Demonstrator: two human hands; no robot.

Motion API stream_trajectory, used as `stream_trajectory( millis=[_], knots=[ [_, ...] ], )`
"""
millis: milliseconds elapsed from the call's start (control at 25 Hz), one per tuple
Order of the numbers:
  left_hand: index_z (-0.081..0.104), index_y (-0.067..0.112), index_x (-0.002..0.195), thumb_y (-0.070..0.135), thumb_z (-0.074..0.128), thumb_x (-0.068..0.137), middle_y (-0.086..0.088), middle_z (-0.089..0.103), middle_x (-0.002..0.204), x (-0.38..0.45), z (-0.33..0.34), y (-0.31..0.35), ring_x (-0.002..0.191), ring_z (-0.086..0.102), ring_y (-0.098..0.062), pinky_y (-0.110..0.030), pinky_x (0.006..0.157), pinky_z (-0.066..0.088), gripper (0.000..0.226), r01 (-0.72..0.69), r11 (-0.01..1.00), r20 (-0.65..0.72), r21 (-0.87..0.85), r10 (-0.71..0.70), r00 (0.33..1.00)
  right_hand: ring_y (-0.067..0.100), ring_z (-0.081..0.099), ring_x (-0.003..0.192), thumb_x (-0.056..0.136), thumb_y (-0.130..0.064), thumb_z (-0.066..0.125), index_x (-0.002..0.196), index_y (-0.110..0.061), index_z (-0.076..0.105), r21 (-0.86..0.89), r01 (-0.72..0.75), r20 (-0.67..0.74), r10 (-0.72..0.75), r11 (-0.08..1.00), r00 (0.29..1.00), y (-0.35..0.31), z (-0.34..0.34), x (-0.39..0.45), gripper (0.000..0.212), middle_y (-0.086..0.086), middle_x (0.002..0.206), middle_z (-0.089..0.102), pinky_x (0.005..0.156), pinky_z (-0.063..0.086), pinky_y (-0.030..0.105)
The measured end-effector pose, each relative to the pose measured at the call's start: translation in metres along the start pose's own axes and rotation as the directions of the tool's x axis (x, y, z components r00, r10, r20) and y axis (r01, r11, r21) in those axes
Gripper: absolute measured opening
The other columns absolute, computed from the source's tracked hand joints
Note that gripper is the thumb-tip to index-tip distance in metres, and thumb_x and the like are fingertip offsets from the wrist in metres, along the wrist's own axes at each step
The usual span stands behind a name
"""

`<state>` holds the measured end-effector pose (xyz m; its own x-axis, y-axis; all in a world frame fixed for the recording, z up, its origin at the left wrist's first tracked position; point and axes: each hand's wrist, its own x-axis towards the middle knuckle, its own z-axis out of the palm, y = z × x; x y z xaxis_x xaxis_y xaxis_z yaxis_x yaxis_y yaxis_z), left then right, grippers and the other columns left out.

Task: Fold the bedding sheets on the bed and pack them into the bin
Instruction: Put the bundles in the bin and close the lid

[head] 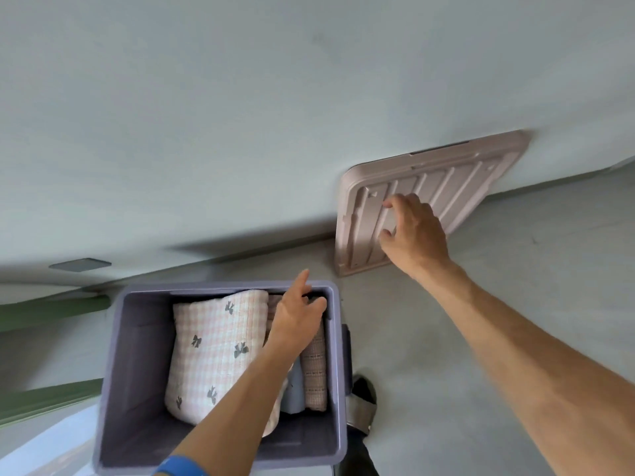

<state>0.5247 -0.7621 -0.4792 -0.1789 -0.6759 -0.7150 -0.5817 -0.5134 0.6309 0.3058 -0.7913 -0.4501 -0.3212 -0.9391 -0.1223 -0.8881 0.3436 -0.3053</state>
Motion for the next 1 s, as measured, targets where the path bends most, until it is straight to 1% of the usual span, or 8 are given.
stream_trajectory(
  millis=[80, 240, 440, 520, 600, 760, 880, 1000],
  knots=[
    [0.034, 0.029, 0.149, 0.017, 0.057, 0.094, 0.0, 0.052, 0.136, 0.01, 0.011, 0.026, 0.122, 0.051, -0.016, -0.04, 0.106, 0.043, 0.061, -0.018, 0.997, -0.035, -0.078, 0.016, 0.999, 0.036, 0.051, 0.108, 0.082, -0.01, 0.06, 0.117, -0.009, 0.052, -0.017, 0.032, -0.017, -0.032, 0.999, 0.999, 0.01, -0.013, 0.044, 0.036, 0.012, 0.121, 0.051, 0.083, 0.041, 0.04],
    [0.038, 0.029, 0.147, 0.019, 0.059, 0.094, 0.003, 0.054, 0.129, 0.012, 0.013, 0.04, 0.116, 0.054, -0.013, -0.028, 0.095, 0.044, 0.058, -0.031, 0.986, -0.092, -0.167, 0.016, 0.996, 0.032, 0.051, 0.104, 0.079, -0.007, 0.061, 0.116, -0.006, 0.045, 0.034, 0.001, 0.14, -0.006, 0.999, 0.99, 0.011, -0.009, 0.088, 0.041, 0.013, 0.12, 0.046, 0.074, 0.036, 0.034],
    [0.041, 0.027, 0.144, 0.018, 0.056, 0.094, 0.003, 0.057, 0.127, 0.003, 0.0, 0.001, 0.106, 0.056, -0.008, -0.021, 0.085, 0.04, 0.053, 0.075, 0.971, -0.144, -0.226, -0.109, 0.983, 0.039, 0.044, 0.115, 0.079, -0.011, 0.068, 0.13, -0.01, 0.04, -0.16, 0.12, 0.21, -0.085, 0.98, 0.974, 0.011, 0.003, 0.086, 0.058, 0.016, 0.131, 0.04, 0.082, 0.043, 0.042],
    [0.044, 0.026, 0.142, 0.017, 0.055, 0.094, 0.003, 0.058, 0.125, -0.005, 0.002, -0.011, 0.097, 0.056, -0.003, -0.015, 0.073, 0.041, 0.051, 0.092, 0.97, -0.14, -0.224, -0.126, 0.982, 0.041, 0.048, 0.105, 0.079, -0.01, 0.069, 0.122, -0.009, 0.048, -0.316, 0.122, 0.135, -0.082, 0.941, 0.987, 0.017, 0.007, 0.071, 0.048, 0.018, 0.122, 0.043, 0.079, 0.042, 0.044],
    [0.05, 0.026, 0.136, 0.015, 0.055, 0.093, 0.004, 0.061, 0.121, -0.019, 0.0, -0.023, 0.091, 0.056, 0.002, -0.014, 0.067, 0.042, 0.045, 0.092, 0.973, -0.13, -0.211, -0.121, 0.984, 0.039, 0.049, 0.096, 0.07, -0.005, 0.072, 0.102, -0.006, 0.059, -0.497, 0.214, 0.074, -0.204, 0.841, 0.976, 0.021, 0.018, 0.037, 0.034, 0.018, 0.105, 0.05, 0.077, 0.039, 0.044],
    [0.06, 0.025, 0.122, 0.017, 0.056, 0.092, 0.007, 0.065, 0.11, -0.048, -0.012, -0.053, 0.092, 0.059, -0.003, -0.018, 0.071, 0.045, 0.032, 0.071, 0.978, -0.092, -0.194, -0.091, 0.992, 0.036, 0.059, 0.077, 0.045, 0.005, 0.08, 0.08, -0.009, 0.06, -0.465, 0.315, 0.231, -0.23, 0.827, 0.945, 0.037, 0.018, -0.052, 0.043, 0.012, 0.08, 0.057, 0.07, 0.043, 0.043],
    [0.061, 0.025, 0.119, 0.019, 0.055, 0.092, 0.009, 0.065, 0.106, -0.066, -0.02, -0.075, 0.09, 0.062, -0.007, -0.022, 0.071, 0.052, 0.028, 0.031, 0.987, -0.071, -0.159, -0.043, 0.997, 0.037, 0.061, 0.071, 0.057, 0.003, 0.08, 0.082, -0.012, 0.055, -0.375, 0.168, -0.006, -0.183, 0.912, 0.983, 0.045, -0.024, -0.094, 0.039, 0.011, 0.073, 0.06, 0.069, 0.036, 0.039],
    [0.061, 0.027, 0.117, 0.019, 0.055, 0.09, 0.006, 0.065, 0.109, -0.095, -0.024, -0.098, 0.095, 0.064, -0.013, -0.036, 0.084, 0.056, 0.028, -0.005, 0.994, -0.035, -0.106, 0.001, 0.999, 0.04, 0.059, 0.077, 0.078, -0.018, 0.079, 0.091, -0.011, 0.053, -0.066, -0.047, -0.27, 0.028, 0.997, 0.962, 0.014, -0.082, -0.144, 0.029, 0.015, 0.08, 0.062, 0.073, 0.04, 0.044]
  ],
)
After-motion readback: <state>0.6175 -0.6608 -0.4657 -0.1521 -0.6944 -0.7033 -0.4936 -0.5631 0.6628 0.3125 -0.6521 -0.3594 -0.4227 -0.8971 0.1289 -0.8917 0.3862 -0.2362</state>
